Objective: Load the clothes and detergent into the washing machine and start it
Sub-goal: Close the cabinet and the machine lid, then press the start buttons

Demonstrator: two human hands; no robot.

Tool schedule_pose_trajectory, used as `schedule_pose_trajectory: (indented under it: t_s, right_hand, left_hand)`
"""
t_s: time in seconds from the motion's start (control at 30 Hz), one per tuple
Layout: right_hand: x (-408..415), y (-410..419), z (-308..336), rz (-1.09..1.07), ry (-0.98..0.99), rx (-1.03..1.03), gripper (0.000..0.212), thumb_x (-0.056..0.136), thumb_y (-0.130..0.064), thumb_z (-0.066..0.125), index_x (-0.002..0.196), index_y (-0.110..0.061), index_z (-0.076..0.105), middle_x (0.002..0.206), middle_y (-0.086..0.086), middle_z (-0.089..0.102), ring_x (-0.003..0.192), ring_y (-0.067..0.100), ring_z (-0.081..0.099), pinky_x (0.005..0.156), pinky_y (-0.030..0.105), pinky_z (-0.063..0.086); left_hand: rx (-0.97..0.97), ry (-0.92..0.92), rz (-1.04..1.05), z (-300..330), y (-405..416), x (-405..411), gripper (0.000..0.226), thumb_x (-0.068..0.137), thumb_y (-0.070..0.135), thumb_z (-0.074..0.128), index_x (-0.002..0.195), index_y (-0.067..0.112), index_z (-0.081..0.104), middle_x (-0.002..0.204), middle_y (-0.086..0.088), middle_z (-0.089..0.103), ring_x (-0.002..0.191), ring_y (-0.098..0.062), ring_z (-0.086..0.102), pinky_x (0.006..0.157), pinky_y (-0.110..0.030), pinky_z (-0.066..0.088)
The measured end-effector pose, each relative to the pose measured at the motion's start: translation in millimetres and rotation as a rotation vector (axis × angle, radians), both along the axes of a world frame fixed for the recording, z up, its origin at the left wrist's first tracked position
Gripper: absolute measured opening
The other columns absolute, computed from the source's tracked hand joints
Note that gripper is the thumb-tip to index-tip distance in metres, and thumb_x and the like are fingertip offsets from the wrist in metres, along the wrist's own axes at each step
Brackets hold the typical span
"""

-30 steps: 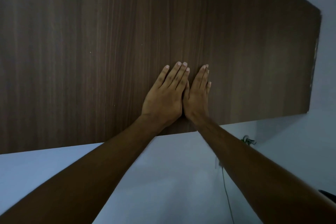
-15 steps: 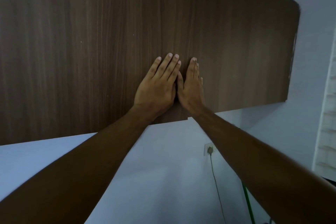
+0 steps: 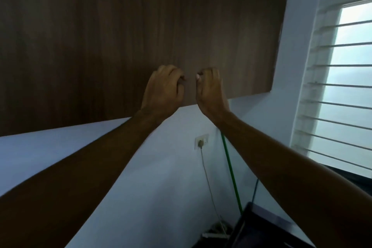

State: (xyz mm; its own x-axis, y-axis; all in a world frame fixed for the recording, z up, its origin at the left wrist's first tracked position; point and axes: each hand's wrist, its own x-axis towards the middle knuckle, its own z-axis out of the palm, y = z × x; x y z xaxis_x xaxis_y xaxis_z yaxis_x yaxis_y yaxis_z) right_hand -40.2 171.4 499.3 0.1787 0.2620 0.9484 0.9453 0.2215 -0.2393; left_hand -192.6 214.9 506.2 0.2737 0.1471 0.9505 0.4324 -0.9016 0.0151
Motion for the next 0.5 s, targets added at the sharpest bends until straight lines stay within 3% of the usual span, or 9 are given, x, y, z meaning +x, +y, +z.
schedule_pose_trajectory:
  t_s: [0.07,0.2,0.27,0.5]
  right_hand:
    - [15,-16,-10,-0.074,-0.054,0.015,0.019,0.104,-0.021,0.042,0.102,-0.008,0.056,0.101,0.005,0.051,0.086,0.016,0.048,0.072,0.022,0.04]
    - [38,-40,-20,-0.201,-0.08,0.003,0.019,0.102,-0.018,0.044,0.101,-0.004,0.056,0.102,0.011,0.054,0.087,0.017,0.047,0.073,0.027,0.04]
    - [49,-50,-25,-0.234,-0.094,0.0,0.018,0.102,-0.017,0.045,0.101,-0.004,0.056,0.101,0.012,0.054,0.088,0.02,0.049,0.074,0.03,0.043]
    - [101,-116,-60,-0.456,-0.065,-0.117,0.021,0.104,-0.023,0.045,0.106,-0.006,0.057,0.108,0.01,0.054,0.095,0.018,0.049,0.08,0.027,0.044]
  left_hand:
    - [-0.002,0.003,-0.072,-8,-5,15,0.018,0.087,0.01,0.055,0.1,0.002,0.066,0.095,-0.016,0.066,0.086,-0.03,0.06,0.079,-0.045,0.054]
    - [-0.134,0.001,-0.208,-20,-16,45,0.02,0.095,0.01,0.055,0.113,0.008,0.063,0.103,-0.006,0.062,0.09,-0.014,0.053,0.081,-0.026,0.045]
    - [-0.171,0.009,-0.271,-25,-22,57,0.018,0.095,0.01,0.055,0.112,0.011,0.062,0.101,0.001,0.057,0.091,-0.009,0.049,0.081,-0.024,0.044]
    - [-0.29,0.151,-0.46,-63,-56,121,0.017,0.094,0.006,0.056,0.106,0.013,0.065,0.105,-0.002,0.063,0.095,-0.011,0.055,0.082,-0.018,0.04]
